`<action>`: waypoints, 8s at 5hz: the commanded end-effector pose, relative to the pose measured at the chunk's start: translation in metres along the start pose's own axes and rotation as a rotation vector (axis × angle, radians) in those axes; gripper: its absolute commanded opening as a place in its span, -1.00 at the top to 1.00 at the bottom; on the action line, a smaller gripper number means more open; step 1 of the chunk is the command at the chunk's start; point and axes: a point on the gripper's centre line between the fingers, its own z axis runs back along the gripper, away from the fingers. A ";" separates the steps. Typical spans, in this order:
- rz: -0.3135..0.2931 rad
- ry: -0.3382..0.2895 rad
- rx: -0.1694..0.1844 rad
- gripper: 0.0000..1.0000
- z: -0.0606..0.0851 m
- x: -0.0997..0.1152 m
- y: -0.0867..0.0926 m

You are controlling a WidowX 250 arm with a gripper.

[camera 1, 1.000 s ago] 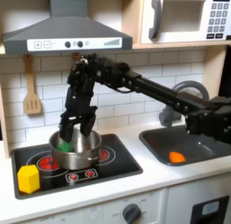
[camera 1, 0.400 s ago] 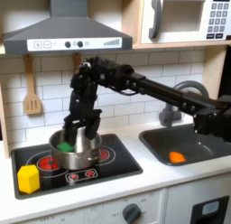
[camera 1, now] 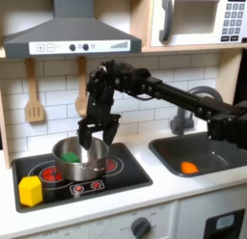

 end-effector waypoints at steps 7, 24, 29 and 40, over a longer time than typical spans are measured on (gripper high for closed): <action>-0.218 0.051 -0.051 -1.00 -0.031 0.007 -0.049; -0.344 0.115 -0.120 1.00 -0.045 -0.026 -0.107; -0.323 0.041 -0.105 -1.00 -0.014 -0.011 -0.113; -0.370 0.056 -0.190 -1.00 -0.008 -0.081 -0.202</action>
